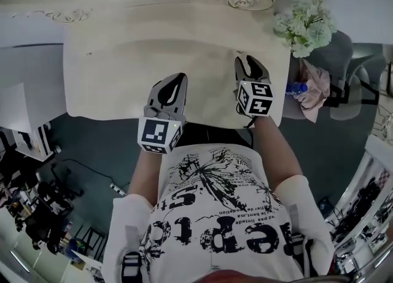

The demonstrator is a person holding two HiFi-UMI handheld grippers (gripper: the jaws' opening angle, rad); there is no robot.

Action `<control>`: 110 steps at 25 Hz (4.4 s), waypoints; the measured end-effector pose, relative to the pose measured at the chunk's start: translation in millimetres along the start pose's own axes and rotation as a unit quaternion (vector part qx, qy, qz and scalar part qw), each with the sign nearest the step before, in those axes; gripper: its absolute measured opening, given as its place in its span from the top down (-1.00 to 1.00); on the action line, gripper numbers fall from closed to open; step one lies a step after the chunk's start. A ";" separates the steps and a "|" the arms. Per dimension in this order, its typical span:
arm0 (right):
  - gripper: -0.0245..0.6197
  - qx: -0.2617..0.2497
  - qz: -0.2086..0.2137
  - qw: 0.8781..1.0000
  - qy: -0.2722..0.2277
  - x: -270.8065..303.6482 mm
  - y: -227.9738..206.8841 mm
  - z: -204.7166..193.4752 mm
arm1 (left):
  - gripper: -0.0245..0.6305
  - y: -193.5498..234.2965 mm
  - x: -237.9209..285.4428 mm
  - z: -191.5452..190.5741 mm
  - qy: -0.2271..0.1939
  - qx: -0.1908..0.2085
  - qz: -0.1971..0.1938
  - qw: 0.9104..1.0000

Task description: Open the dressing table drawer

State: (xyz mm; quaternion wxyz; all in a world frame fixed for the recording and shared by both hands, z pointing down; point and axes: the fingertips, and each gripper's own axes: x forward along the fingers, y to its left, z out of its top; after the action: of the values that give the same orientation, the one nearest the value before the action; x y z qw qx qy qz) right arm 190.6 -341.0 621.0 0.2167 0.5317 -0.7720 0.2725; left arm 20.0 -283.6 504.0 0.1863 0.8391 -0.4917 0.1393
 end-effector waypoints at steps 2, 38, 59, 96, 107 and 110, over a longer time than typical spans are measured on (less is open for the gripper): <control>0.51 0.013 0.006 1.000 0.009 10.0 -3.3 -0.9 | 0.86 0.7 0.9 -4.6 0.003 -0.005 0.006 1.000; 0.60 0.015 -0.025 0.998 0.064 1.0 14.4 -36.9 | 0.86 -6.7 -3.8 -15.1 0.020 0.003 -0.026 0.999; 0.56 -0.034 -0.048 0.997 0.048 -31.3 25.3 -36.0 | 0.86 -9.0 -15.8 -13.9 0.025 0.015 -0.040 0.999; 0.87 -0.090 0.030 0.963 -0.254 -174.1 53.4 135.8 | 0.86 -45.5 -30.6 128.2 -0.116 0.092 -0.046 0.988; 0.87 -0.086 0.025 0.963 -0.254 -173.3 51.9 131.9 | 0.86 -50.8 -28.7 125.8 -0.116 0.089 -0.047 0.988; 0.87 -0.083 0.029 0.963 -0.255 -174.9 51.8 131.4 | 0.86 -53.1 -28.8 125.2 -0.117 0.086 -0.047 0.988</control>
State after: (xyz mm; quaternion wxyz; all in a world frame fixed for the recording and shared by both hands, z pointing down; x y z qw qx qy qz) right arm 195.6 -288.9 402.4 0.0484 0.5414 -0.8365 0.0691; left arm 59.1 -293.8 371.0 0.0606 0.8846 -0.4566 0.0730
